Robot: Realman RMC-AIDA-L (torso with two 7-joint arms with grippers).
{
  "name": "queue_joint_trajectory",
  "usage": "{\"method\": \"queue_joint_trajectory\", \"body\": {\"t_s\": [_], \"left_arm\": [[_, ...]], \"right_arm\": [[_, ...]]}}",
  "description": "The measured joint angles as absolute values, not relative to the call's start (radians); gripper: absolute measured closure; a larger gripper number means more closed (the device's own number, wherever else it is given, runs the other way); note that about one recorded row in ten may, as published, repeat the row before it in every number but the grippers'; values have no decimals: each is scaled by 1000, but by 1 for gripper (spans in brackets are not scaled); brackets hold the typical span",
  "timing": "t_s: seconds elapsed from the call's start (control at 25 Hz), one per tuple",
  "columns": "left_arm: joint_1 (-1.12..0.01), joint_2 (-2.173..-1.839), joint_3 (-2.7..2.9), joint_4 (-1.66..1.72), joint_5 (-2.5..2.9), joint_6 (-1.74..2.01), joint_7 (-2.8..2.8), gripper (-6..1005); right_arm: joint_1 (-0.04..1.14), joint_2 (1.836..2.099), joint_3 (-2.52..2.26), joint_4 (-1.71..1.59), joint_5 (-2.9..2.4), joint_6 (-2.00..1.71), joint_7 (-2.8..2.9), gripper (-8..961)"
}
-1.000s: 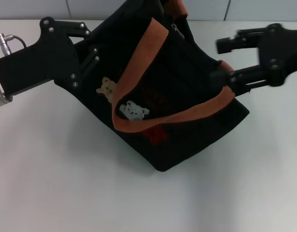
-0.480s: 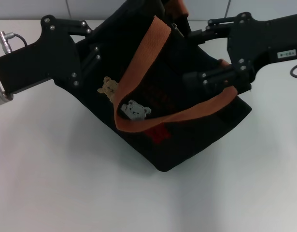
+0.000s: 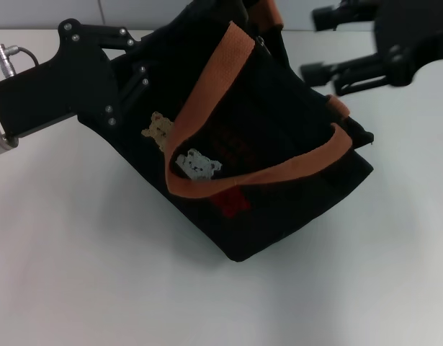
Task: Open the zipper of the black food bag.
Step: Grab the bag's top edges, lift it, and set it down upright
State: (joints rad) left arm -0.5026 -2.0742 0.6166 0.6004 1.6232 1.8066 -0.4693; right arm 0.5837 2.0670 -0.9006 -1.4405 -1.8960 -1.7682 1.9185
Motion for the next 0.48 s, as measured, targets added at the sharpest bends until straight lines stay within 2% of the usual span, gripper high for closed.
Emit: {"method": "queue_joint_trajectory", "body": {"t_s": [0.12, 0.28, 0.48], "left_arm": [[-502, -2074, 617, 601, 1622, 1807, -469, 899], [-504, -2072, 617, 601, 1622, 1807, -469, 899], [-509, -2073, 617, 601, 1622, 1807, -469, 899]], "right_arm": [[584, 2055, -822, -1448, -1895, -1792, 1929, 201], [579, 2055, -811, -1457, -1901, -1782, 1917, 203], [577, 2075, -870, -1464, -1936, -1723, 1878, 206]]}}
